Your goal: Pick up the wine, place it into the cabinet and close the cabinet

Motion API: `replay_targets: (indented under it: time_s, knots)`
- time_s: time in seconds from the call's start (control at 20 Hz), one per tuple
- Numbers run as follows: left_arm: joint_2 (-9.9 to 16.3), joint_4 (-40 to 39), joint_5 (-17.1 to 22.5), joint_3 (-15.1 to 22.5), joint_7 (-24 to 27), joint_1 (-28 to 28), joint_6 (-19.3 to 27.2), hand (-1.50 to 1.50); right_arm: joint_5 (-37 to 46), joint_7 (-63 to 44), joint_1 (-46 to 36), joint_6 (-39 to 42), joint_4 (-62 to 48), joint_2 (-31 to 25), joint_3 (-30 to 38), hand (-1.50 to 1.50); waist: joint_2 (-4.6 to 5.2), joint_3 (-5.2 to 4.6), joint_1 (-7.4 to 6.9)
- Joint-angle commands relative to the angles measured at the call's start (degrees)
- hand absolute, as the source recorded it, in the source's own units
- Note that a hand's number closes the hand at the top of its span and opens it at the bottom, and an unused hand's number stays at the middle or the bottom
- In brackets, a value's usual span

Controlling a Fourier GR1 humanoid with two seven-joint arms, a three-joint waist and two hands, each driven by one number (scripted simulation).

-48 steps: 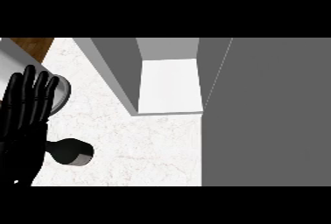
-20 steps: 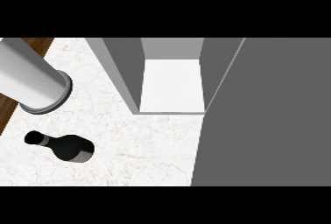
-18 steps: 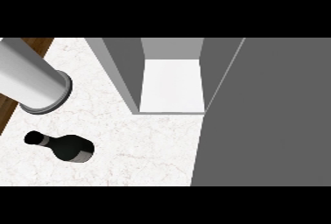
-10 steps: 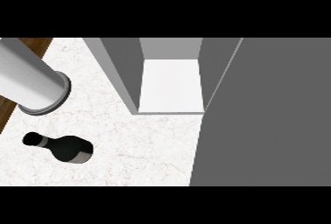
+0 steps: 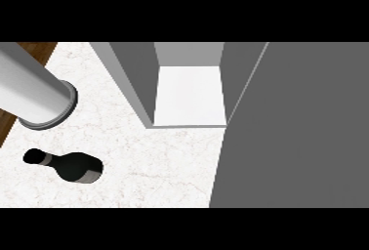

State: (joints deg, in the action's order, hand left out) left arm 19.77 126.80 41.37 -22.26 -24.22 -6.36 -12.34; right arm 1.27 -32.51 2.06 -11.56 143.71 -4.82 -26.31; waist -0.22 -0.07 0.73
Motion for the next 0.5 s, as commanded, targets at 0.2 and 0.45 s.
replay_targets:
  time_s: [0.2,0.45]
  knots:
    - [-1.6,-9.1,-6.9,1.7,4.7,3.0,-3.7,-1.50,7.3,-5.0,0.2,-2.8,10.1,-2.3,-3.6,-1.50,0.05,-0.01,0.28]
    - [-5.1,-13.0,-10.1,1.4,11.2,-1.7,-8.5,-1.50,7.5,-7.0,0.9,-4.7,13.8,-4.7,-4.0,-1.50,-0.18,-0.06,0.68]
